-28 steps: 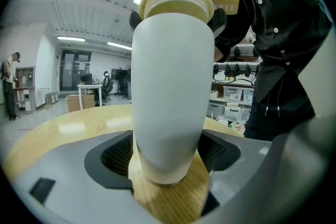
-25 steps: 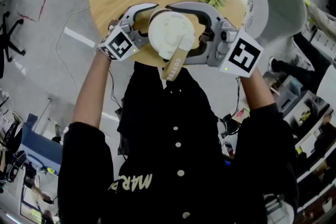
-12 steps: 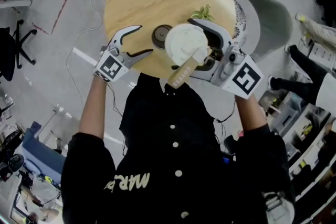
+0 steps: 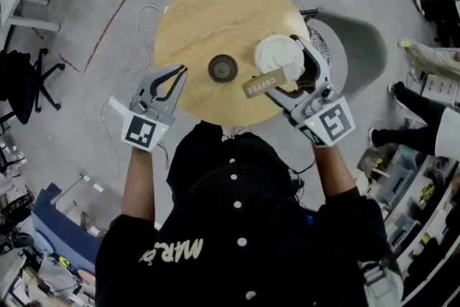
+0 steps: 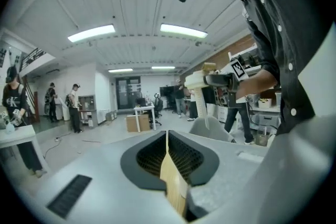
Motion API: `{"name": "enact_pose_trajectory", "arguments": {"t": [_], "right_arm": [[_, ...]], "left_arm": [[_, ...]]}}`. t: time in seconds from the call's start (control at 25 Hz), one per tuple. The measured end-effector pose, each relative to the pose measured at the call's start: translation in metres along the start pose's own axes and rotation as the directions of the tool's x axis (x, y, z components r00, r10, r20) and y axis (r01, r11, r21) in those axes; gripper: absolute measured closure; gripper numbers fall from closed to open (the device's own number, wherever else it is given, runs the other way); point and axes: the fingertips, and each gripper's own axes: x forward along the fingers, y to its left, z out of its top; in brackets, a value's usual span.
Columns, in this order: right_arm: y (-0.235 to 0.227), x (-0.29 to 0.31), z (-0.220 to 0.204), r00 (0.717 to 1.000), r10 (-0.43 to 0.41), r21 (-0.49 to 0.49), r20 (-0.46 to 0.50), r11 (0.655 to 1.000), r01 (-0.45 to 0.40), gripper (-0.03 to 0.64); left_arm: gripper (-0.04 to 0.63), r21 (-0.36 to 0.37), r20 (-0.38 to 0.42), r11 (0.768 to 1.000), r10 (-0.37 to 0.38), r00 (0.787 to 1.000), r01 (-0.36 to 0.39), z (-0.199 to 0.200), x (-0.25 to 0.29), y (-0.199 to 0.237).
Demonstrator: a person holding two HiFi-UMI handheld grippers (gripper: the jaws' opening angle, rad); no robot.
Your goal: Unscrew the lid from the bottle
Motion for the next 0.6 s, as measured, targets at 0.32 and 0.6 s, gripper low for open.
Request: {"name": "enact_pose_trajectory", "arguments": {"t": [0.32, 0.6], "right_arm": [[-0.018, -0.041, 0.036, 0.984, -0.171, -0.028, 0.049, 0.985, 0.173, 0.161], [-0.023, -0.057, 0.056, 0.960, -0.272, -0.014, 0.070, 0.962, 0.273, 0.161]], "left_arm": [[0.591, -0.069, 0.082, 0.966, 0.254, 0.964, -0.249, 0.080, -0.029, 0.010], [0.591, -0.077, 0.145, 0.909, 0.418, 0.897, -0.410, 0.135, -0.061, 0.021]]}}
